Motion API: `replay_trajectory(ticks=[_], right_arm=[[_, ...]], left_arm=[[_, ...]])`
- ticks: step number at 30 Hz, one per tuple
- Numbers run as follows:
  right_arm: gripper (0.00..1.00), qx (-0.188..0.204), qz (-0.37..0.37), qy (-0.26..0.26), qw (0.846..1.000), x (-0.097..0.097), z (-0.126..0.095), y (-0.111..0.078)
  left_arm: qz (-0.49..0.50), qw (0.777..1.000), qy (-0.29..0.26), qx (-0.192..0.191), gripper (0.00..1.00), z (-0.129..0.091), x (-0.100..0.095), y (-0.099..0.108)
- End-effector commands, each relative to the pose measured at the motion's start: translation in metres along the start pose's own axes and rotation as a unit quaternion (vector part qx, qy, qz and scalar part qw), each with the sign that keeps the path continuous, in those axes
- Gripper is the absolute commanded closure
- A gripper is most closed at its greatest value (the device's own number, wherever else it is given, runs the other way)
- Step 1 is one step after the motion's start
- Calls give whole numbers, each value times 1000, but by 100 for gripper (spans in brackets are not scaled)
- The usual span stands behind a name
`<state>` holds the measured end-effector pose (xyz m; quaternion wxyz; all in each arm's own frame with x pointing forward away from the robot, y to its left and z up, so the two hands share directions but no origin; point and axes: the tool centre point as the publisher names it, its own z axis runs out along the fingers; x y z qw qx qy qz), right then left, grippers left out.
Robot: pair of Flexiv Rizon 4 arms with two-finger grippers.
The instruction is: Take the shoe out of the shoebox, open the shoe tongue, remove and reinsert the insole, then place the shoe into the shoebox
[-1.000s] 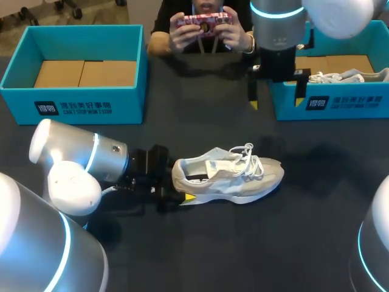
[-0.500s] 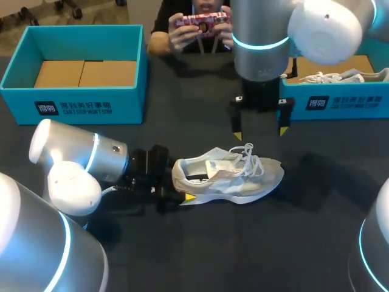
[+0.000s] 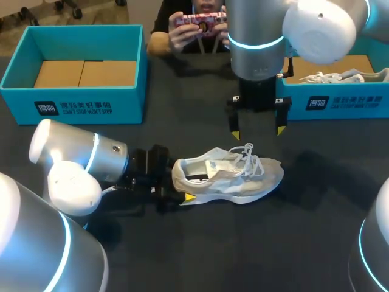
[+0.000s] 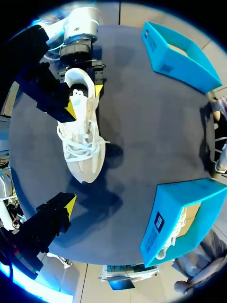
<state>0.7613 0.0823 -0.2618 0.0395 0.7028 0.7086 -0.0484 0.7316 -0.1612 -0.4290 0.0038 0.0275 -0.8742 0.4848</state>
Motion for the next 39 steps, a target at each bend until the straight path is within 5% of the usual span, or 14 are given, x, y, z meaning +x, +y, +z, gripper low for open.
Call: replay_trajectory(ticks=[1, 6, 8, 23, 39], right_arm=[[0, 1, 0, 1, 1000, 0, 1, 0], [0, 0, 0, 3, 1000, 5, 3, -1], [0, -44, -16, 3, 999, 18, 5, -3], [0, -24, 11, -39, 999, 69, 17, -15], [0, -35, 10, -60, 998, 99, 40, -27]], left_arm=[[0, 1000, -1, -2, 100, 5, -2, 10], [0, 1000, -1, -2, 100, 5, -2, 10], [0, 1000, -1, -2, 100, 5, -2, 10], [0, 1000, -1, -2, 100, 5, -2, 10], [0, 1000, -1, -2, 100, 5, -2, 10]])
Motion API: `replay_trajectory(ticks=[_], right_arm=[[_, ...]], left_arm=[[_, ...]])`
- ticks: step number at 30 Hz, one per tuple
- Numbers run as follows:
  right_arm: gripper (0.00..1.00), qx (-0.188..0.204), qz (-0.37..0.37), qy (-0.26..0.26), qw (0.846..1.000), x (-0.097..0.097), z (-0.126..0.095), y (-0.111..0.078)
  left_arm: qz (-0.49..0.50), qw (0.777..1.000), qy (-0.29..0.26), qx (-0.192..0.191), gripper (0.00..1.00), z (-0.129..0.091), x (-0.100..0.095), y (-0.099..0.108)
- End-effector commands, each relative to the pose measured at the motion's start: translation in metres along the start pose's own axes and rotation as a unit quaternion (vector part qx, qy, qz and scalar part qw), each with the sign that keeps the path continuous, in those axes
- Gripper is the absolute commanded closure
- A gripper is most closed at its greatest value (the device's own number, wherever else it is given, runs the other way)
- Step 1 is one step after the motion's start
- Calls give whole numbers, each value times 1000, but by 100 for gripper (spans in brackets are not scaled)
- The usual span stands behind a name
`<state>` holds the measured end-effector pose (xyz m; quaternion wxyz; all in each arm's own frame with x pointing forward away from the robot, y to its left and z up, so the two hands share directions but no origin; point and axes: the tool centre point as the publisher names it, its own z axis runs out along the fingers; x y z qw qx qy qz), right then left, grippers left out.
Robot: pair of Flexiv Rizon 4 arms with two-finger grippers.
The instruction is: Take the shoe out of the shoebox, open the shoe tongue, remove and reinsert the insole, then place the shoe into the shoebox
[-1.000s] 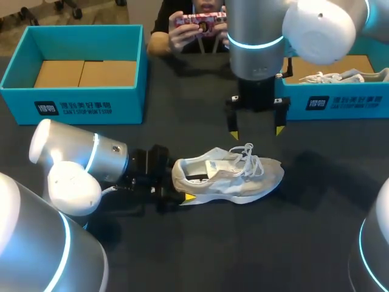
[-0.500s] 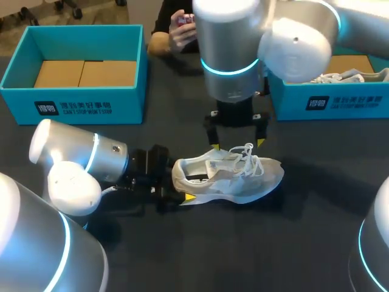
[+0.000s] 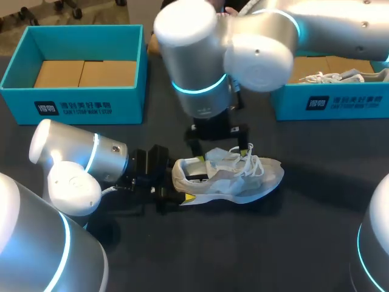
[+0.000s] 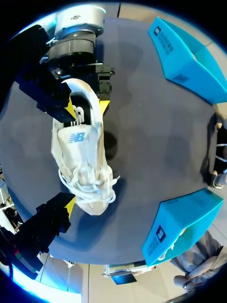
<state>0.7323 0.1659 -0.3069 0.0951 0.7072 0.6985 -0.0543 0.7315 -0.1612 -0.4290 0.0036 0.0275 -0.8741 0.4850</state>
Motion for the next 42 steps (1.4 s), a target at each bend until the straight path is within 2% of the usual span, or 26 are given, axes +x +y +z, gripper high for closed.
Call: replay_trajectory(ticks=[1, 9, 18, 35, 42], right_arm=[[0, 2, -9, -23, 1000, 13, 5, 0], [0, 1, -18, -21, 1000, 25, 14, -2], [0, 9, -20, -66, 998, 28, 25, -3], [0, 30, 0, -77, 997, 10, 54, -5], [0, 39, 7, -96, 995, -6, 50, -5]], left_arm=[[0, 1000, -1, -2, 100, 5, -2, 10], [0, 1000, -1, -2, 100, 5, -2, 10], [0, 1000, -1, -2, 100, 5, -2, 10], [0, 1000, -1, -2, 100, 5, -2, 10], [0, 1000, -1, -2, 100, 5, -2, 10]])
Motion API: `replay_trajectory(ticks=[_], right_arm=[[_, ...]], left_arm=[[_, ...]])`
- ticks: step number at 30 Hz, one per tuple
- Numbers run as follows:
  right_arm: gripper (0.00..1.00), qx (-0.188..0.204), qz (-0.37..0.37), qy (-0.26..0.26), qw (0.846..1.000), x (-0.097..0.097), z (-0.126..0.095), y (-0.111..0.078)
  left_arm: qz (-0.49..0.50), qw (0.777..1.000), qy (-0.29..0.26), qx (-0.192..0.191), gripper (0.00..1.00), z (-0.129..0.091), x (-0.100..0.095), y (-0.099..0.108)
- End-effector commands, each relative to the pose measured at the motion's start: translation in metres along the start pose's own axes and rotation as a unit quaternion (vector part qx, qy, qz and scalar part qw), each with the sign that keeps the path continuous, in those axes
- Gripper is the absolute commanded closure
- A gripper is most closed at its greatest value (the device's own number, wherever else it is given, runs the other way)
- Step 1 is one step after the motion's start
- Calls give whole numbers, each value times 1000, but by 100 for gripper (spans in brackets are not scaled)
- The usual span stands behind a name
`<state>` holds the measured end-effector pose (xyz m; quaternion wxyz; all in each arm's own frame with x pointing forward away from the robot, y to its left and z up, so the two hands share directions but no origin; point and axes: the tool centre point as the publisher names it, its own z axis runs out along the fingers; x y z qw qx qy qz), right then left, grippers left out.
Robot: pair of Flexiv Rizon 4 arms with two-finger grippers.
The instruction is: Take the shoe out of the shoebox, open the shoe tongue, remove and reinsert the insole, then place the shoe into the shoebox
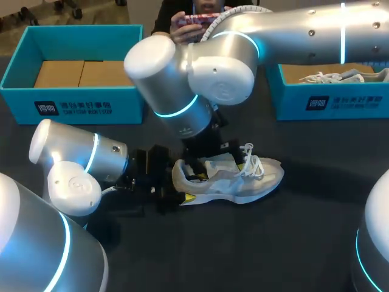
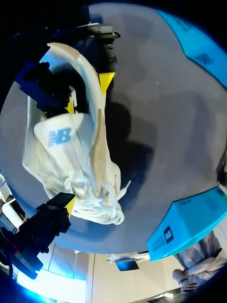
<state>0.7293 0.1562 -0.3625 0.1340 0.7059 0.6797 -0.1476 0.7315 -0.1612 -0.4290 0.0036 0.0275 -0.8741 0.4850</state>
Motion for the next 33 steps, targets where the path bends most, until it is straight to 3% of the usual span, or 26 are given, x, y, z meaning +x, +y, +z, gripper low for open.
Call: replay_trajectory(ticks=[1, 5, 7, 8, 12, 14, 19, 21, 26, 33], right_arm=[[0, 1, 2, -3, 1000, -11, -6, 1], [0, 1, 8, -13, 1000, -21, -12, 0], [12, 0, 11, -17, 1000, -24, -14, 0], [26, -1, 12, -19, 1000, -26, -16, 0], [53, -3, 16, -23, 1000, -31, -21, 1], [62, -5, 18, -22, 1000, -33, -22, 2], [73, -8, 36, -15, 999, -40, -22, 4], [84, -14, 37, -9, 999, -43, -24, 6], [100, -18, 34, 4, 999, -53, -27, 10], [100, -20, 21, 6, 1000, -78, -19, 15]], left_arm=[[0, 1000, -1, -2, 100, 5, -2, 10], [0, 1000, -1, -2, 100, 5, -2, 10], [0, 1000, -1, -2, 100, 5, -2, 10], [0, 1000, -1, -2, 100, 5, -2, 10], [0, 1000, -1, -2, 100, 5, -2, 10], [0, 1000, -1, -2, 100, 5, -2, 10], [0, 1000, -1, -2, 100, 5, -2, 10], [0, 1000, -1, -2, 100, 5, -2, 10], [0, 1000, -1, -2, 100, 5, -2, 10], [0, 1000, -1, -2, 100, 5, -2, 10]])
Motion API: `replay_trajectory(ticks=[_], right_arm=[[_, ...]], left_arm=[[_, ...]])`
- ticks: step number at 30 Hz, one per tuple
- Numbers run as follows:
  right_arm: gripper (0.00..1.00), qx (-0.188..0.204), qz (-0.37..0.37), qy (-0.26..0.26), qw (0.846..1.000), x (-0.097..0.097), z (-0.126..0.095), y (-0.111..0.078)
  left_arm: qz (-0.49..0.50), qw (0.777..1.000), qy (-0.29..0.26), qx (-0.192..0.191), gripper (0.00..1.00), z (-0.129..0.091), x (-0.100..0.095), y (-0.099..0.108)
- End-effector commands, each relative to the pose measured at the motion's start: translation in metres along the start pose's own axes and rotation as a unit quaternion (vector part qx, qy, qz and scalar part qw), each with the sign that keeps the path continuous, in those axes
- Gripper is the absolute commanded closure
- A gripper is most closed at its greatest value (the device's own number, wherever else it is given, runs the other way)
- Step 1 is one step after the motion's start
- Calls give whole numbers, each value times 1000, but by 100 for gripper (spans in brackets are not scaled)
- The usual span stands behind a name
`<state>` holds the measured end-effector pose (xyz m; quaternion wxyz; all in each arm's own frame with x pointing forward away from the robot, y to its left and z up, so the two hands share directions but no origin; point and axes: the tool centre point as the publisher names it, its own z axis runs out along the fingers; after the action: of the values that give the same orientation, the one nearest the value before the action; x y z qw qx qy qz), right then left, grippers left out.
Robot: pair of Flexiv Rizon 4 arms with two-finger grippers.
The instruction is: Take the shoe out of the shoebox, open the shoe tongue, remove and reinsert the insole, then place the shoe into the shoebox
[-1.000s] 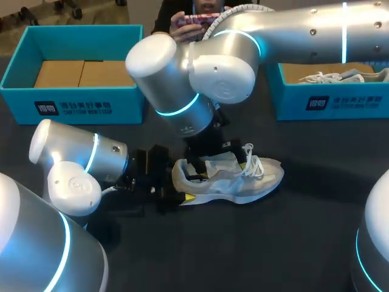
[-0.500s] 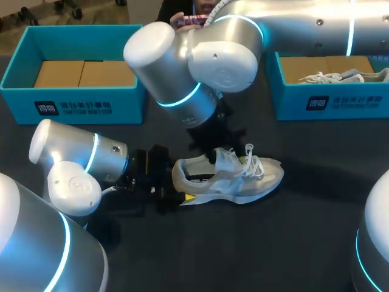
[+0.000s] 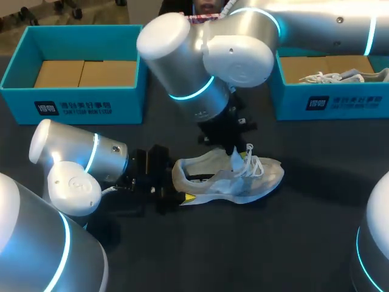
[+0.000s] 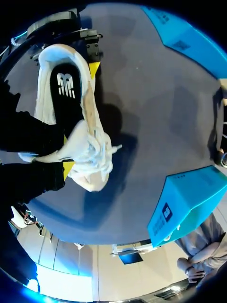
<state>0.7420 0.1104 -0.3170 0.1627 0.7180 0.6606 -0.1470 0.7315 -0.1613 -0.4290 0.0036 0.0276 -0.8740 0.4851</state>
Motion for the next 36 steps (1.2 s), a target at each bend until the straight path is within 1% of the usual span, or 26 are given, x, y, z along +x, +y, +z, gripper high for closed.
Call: replay_trajectory(ticks=[1, 8, 12, 16, 23, 24, 25, 26, 28, 30, 31, 34, 35, 36], right_arm=[[100, -3, -8, 26, 1000, -22, 7, 3], [100, -6, -19, 30, 999, -43, 20, 6], [100, -8, -22, 35, 999, -56, 34, 6], [100, -13, -20, 39, 999, -62, 47, 7], [100, -17, -26, 51, 998, -65, 72, 10], [95, -15, -25, 56, 998, -65, 75, 10], [77, -16, -24, 60, 998, -65, 78, 10], [68, -15, -24, 61, 998, -64, 81, 9], [62, -14, -24, 64, 998, -63, 85, 9], [60, -11, -23, 65, 998, -63, 90, 9], [55, -10, -22, 67, 997, -63, 92, 9], [51, -8, -18, 68, 997, -63, 95, 8], [45, -6, -16, 68, 998, -63, 96, 8], [33, -4, -16, 67, 998, -64, 96, 9]], left_arm=[[0, 1000, -1, -2, 100, 5, -2, 10], [0, 1000, -1, -2, 100, 5, -2, 10], [0, 1000, -1, -2, 100, 5, -2, 10], [0, 1000, -1, -2, 100, 5, -2, 10], [0, 1000, -1, -2, 100, 5, -2, 10], [0, 1000, -1, -2, 100, 5, -2, 10], [0, 1000, -1, -2, 100, 5, -2, 10], [0, 1000, -1, -2, 100, 5, -2, 10], [0, 1000, -1, -2, 100, 5, -2, 10], [0, 1000, -1, -2, 100, 5, -2, 10], [0, 1000, -1, -2, 100, 5, -2, 10], [0, 1000, -1, -2, 100, 5, -2, 10], [0, 1000, -1, -2, 100, 5, -2, 10], [0, 1000, -1, -2, 100, 5, -2, 10]])
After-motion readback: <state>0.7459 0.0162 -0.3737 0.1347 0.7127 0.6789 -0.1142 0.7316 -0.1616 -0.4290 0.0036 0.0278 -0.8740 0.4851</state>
